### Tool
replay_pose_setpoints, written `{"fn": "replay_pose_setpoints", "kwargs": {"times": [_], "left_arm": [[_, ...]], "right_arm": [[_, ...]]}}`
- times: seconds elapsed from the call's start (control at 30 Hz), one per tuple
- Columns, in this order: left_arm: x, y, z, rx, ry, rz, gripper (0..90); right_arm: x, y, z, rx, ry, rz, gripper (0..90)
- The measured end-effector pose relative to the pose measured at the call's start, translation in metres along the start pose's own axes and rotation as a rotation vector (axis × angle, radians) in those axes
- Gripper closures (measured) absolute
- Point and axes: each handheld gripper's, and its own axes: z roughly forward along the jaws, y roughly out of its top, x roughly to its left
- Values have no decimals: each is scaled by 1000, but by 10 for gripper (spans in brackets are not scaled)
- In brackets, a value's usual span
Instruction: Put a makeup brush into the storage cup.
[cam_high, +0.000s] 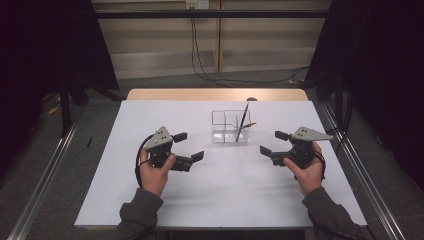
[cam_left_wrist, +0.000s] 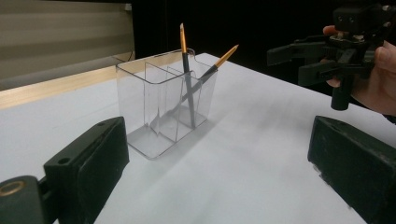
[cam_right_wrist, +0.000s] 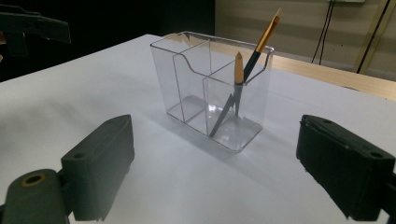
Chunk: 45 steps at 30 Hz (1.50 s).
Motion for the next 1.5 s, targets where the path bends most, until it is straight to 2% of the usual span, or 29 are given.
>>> {"fn": "replay_pose_setpoints", "kwargs": {"times": [0.23,0.3,0.33,0.77,0.93,0.97,1.1,1.3,1.47,1.5], "left_arm": [[0,0,0,-2,2,-1,50],[0,-1,1,-10,-10,-1,50],[0,0,0,-3,3,1,50],[0,0,0,-2,4,2,49],[0,0,0,-3,2,0,49],[0,-1,1,-12,-10,-3,49],[0,-2,2,9,7,5,49],[0,-3,3,-4,-13,0,48],[0,-3,3,-3,-12,-2,46],[-1,-3,3,5,-1,-3,46]], "right_arm": [[-1,-4,-7,10,-5,-5,113],[-1,-6,-9,10,-8,-3,113],[-2,-7,-10,14,-9,-9,113],[-4,-19,-22,37,-23,-7,112],[-2,-20,-26,38,-24,-21,113],[-2,-21,-27,39,-32,-22,112],[-3,-25,-30,46,-29,-25,112],[-4,-29,-37,42,-35,-10,109],[-4,-30,-38,46,-35,-23,107],[-4,-30,-39,47,-33,-28,107]]}}
